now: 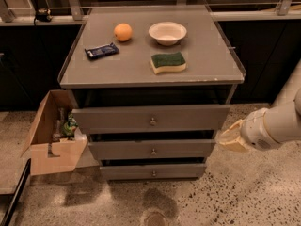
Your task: Open bottom drawer
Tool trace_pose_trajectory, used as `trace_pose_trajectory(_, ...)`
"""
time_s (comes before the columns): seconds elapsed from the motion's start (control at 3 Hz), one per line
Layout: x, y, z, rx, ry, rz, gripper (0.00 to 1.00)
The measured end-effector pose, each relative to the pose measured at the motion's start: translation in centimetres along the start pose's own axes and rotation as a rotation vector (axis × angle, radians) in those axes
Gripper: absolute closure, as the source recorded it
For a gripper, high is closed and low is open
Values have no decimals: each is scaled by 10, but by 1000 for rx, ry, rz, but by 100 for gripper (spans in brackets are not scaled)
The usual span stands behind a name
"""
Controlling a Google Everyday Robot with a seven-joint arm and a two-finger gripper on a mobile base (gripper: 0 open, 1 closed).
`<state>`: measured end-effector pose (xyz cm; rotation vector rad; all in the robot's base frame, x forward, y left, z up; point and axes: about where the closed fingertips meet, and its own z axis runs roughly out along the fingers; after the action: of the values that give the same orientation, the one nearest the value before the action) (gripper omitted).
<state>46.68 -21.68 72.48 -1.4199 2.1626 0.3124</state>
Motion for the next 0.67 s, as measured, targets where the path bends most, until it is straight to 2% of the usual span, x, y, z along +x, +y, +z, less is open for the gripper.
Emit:
trace_pose_trajectory(0.33,11,-1,21,-23,-27,8,100)
trace_pose_trajectory(0.67,22,-3,47,-51,-113,22,100)
